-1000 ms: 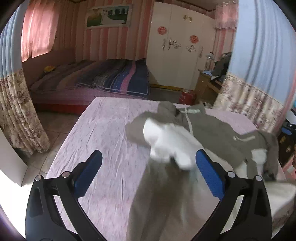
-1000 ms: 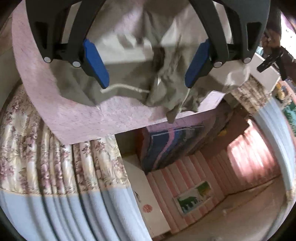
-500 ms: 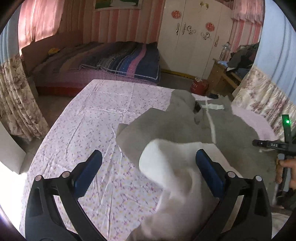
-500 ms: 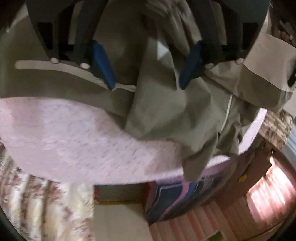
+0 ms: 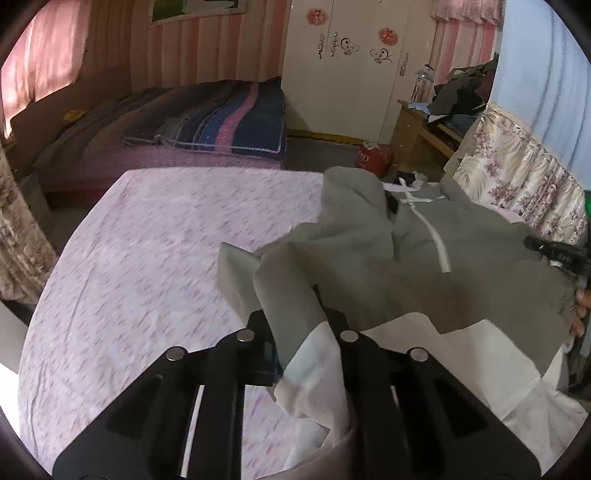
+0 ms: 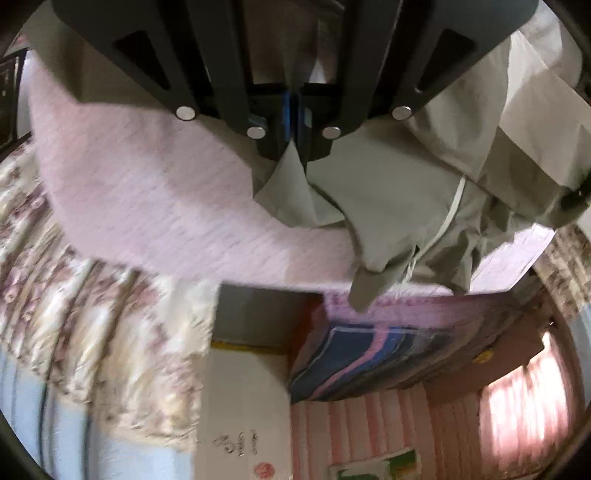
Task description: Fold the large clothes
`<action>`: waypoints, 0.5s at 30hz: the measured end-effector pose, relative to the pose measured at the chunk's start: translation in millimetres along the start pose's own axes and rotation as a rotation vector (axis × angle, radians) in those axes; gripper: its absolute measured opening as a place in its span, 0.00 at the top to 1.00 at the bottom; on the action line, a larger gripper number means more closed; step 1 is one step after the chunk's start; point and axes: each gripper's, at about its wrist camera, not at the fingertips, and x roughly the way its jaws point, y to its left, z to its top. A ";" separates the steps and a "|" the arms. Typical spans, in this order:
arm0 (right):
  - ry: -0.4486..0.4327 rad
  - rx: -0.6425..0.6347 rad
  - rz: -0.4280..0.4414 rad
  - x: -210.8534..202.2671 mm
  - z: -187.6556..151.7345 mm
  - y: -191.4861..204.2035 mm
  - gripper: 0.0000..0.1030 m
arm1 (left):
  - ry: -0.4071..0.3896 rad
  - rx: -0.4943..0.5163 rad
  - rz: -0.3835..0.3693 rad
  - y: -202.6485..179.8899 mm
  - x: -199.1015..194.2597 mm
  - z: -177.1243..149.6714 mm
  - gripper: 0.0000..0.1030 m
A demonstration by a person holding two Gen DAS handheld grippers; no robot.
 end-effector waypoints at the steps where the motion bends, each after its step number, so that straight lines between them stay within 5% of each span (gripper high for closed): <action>1: -0.016 -0.013 -0.036 -2.6 10.0 -9.1 0.99 | 0.000 0.009 0.003 -3.8 8.1 4.9 0.90; 10: -0.017 -0.069 -0.198 10.3 32.2 -42.4 0.92 | 0.005 0.099 0.115 -14.1 75.2 49.0 0.90; 11: -0.008 -0.059 -0.197 8.4 28.2 -43.4 0.87 | 0.010 0.110 0.112 -11.3 77.1 49.2 0.89; 13: -0.009 -0.038 -0.203 -0.1 20.1 -46.7 0.53 | 0.004 0.143 0.104 -7.4 76.4 48.1 0.82; 15: -0.029 0.002 -0.181 -16.2 14.3 -51.6 0.38 | 0.000 0.141 0.082 3.3 68.7 45.6 0.72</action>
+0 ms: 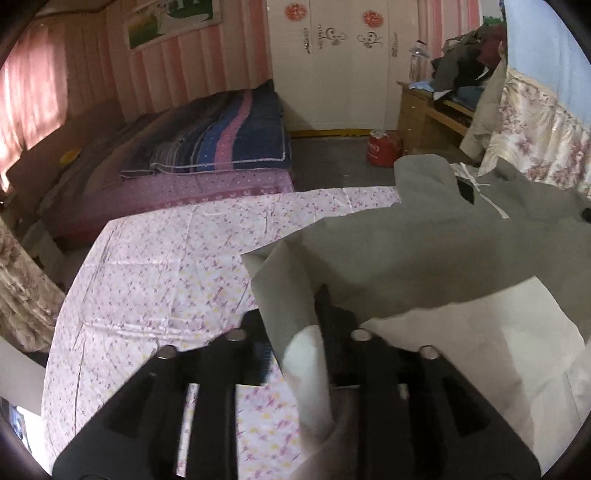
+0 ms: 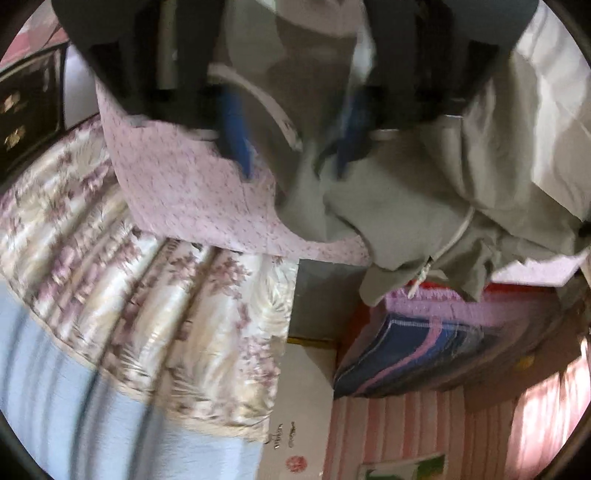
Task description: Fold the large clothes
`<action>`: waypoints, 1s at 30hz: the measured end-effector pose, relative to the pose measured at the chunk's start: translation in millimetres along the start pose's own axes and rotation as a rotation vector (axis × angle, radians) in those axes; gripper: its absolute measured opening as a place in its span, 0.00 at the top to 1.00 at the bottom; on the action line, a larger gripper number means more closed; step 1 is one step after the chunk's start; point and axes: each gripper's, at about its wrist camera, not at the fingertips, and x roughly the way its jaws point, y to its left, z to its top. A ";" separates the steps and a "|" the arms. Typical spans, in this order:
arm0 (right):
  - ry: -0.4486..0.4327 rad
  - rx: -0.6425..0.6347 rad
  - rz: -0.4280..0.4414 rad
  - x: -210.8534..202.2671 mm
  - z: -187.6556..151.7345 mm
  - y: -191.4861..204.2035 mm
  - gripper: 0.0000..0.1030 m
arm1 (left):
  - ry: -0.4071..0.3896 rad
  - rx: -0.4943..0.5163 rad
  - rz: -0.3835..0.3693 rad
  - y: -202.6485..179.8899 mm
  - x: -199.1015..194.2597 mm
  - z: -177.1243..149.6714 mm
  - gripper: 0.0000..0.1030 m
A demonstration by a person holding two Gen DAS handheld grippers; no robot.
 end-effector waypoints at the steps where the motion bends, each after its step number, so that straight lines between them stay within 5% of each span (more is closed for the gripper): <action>1: -0.011 0.021 0.023 -11.1 -3.4 -3.0 0.36 | -0.010 -0.014 0.005 5.3 -6.6 -1.7 0.62; 5: -0.038 0.020 0.062 -39.5 -15.2 -4.8 0.31 | -0.027 -0.084 -0.047 27.9 -33.3 -10.5 0.23; 9: -0.032 0.032 0.106 -52.9 -30.3 3.2 0.31 | -0.018 -0.083 -0.108 21.0 -55.5 -23.0 0.08; 13: -0.038 0.098 0.184 -57.7 -46.0 13.8 0.30 | 0.038 -0.086 -0.042 7.8 -45.9 -34.9 0.04; 15: -0.031 0.111 0.200 -57.7 -50.4 24.4 0.30 | 0.072 -0.122 -0.036 5.9 -34.2 -41.4 0.11; 17: -0.030 0.090 0.184 -55.7 -52.6 39.0 0.30 | 0.109 -0.117 -0.055 -1.3 -21.5 -42.1 0.54; 20: 0.012 0.118 0.178 -47.1 -53.5 44.5 0.30 | 0.126 -0.071 -0.031 -4.6 -13.1 -42.8 0.90; 30: 0.081 -0.022 0.135 -6.0 -44.6 84.4 0.29 | 0.064 -0.029 0.189 43.7 -26.7 -38.7 0.98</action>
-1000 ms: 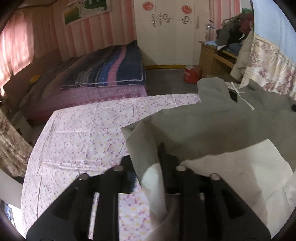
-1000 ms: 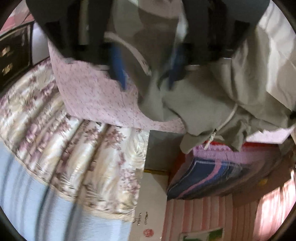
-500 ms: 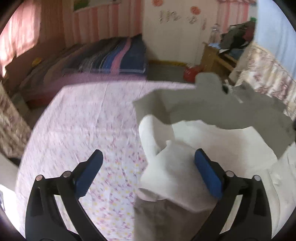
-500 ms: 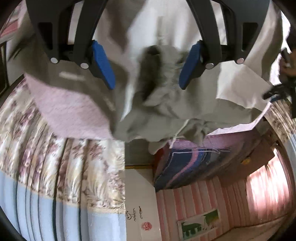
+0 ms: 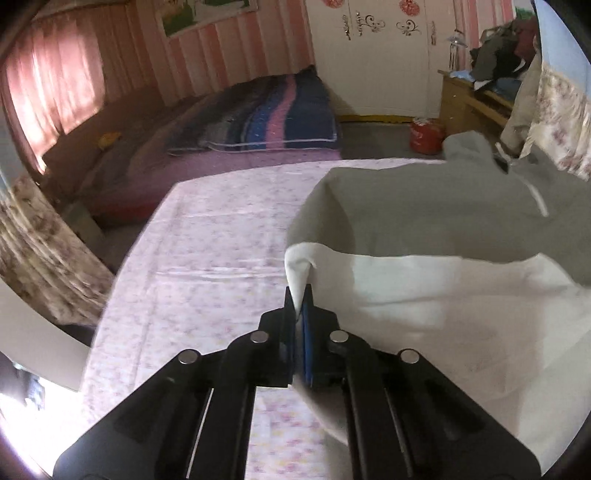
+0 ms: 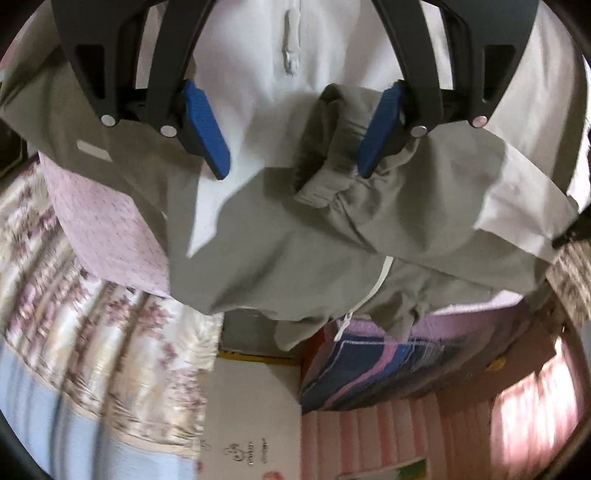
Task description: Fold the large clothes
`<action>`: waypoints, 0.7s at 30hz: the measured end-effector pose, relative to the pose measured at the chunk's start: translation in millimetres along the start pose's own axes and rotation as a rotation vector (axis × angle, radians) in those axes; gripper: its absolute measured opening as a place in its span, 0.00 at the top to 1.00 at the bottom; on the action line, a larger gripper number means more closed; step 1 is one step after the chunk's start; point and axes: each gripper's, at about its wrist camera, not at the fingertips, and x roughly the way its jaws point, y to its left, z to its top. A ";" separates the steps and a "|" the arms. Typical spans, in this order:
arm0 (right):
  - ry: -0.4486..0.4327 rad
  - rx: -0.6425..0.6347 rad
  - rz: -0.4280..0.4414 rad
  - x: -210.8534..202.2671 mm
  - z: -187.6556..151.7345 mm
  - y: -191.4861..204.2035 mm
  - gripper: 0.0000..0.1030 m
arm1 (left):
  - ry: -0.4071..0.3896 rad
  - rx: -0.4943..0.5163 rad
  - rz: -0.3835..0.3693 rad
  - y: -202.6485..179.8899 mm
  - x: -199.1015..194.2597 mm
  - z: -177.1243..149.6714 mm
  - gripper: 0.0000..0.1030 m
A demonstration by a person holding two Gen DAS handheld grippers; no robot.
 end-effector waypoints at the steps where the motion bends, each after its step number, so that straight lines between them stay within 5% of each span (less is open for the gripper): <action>1: 0.015 -0.025 -0.014 8.6 -0.4 5.0 0.23 | -0.002 -0.004 0.008 2.1 0.0 -0.7 0.97; 5: 0.031 -0.052 0.005 24.4 -6.1 8.9 0.19 | 0.015 -0.049 0.026 19.8 4.5 -10.1 0.98; 9: -0.031 0.075 0.123 -6.8 -6.8 -15.6 0.19 | -0.037 -0.028 -0.026 16.8 -9.7 -16.5 0.92; 10: -0.052 0.085 0.126 -15.5 -8.2 -20.0 0.19 | -0.048 -0.035 -0.047 16.6 -13.8 -16.7 0.78; 11: -0.077 0.092 0.123 -27.6 -10.7 -28.7 0.19 | -0.065 -0.052 -0.067 18.8 -23.8 -17.2 0.46; 13: -0.103 0.098 0.092 -48.5 -18.7 -48.9 0.19 | -0.123 -0.084 -0.054 21.1 -43.9 -18.6 0.13; 17: -0.088 0.134 0.063 -66.3 -35.9 -87.3 0.19 | -0.151 -0.107 -0.092 16.5 -72.8 -21.3 0.07; 21: -0.063 0.153 0.181 -59.9 -28.3 -86.5 0.19 | -0.137 -0.089 -0.092 -1.7 -72.4 -19.1 0.06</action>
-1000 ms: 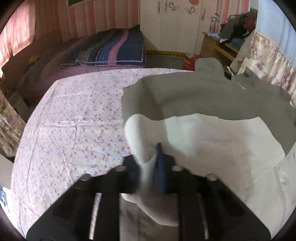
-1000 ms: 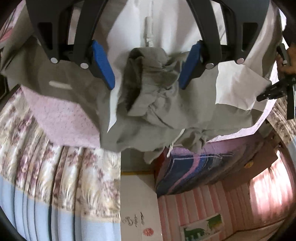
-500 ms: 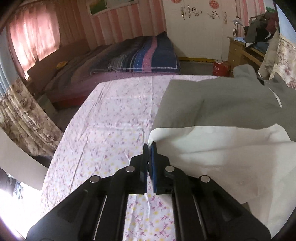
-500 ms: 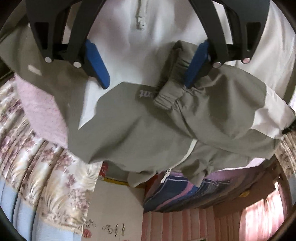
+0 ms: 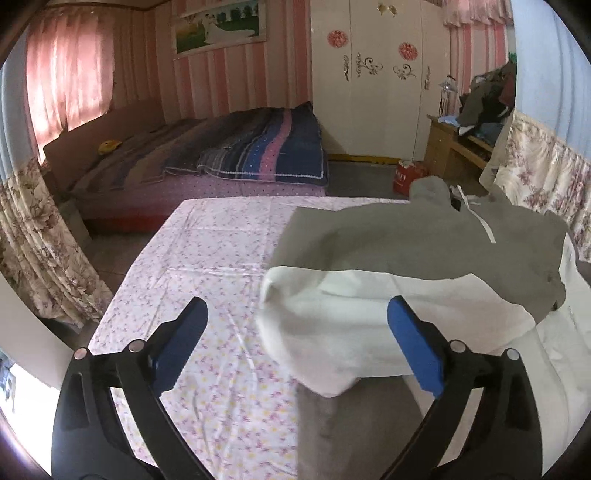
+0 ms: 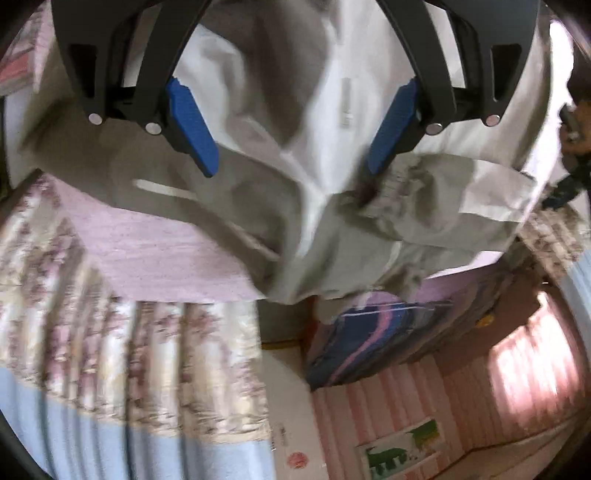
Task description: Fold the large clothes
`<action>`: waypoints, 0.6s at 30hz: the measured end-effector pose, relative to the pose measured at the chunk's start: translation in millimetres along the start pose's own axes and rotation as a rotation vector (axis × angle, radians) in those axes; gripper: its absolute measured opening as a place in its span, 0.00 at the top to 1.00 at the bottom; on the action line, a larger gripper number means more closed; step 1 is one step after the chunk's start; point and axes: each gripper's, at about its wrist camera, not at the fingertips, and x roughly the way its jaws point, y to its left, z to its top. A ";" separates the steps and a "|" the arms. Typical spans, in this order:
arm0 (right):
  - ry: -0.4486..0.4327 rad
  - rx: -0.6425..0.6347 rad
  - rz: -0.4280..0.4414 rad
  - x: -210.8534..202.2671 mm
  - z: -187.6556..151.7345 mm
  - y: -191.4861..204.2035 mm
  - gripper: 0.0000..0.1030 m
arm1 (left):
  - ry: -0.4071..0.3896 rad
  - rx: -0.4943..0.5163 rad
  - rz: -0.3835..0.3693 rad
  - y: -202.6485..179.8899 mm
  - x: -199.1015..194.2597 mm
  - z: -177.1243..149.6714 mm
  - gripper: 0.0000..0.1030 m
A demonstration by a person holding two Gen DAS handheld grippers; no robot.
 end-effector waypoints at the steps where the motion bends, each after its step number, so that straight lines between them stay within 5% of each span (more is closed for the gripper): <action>1: 0.008 -0.008 0.017 4.2 2.8 3.9 0.19 | 0.010 -0.002 0.000 -4.1 3.3 -0.5 0.06; 6: 0.064 -0.067 0.030 47.8 10.0 48.9 0.20 | 0.024 -0.020 0.004 -23.3 10.1 -2.1 0.06; 8: 0.088 -0.108 0.004 69.7 8.2 69.1 0.29 | 0.020 -0.024 0.001 -28.6 11.0 0.7 0.05; 12: 0.170 -0.117 0.003 105.8 2.6 87.7 0.86 | 0.015 -0.029 -0.001 -35.9 14.6 5.6 0.03; 18: 0.077 -0.180 -0.179 95.0 6.8 74.9 0.94 | 0.118 0.093 0.121 -50.7 54.0 -5.8 0.12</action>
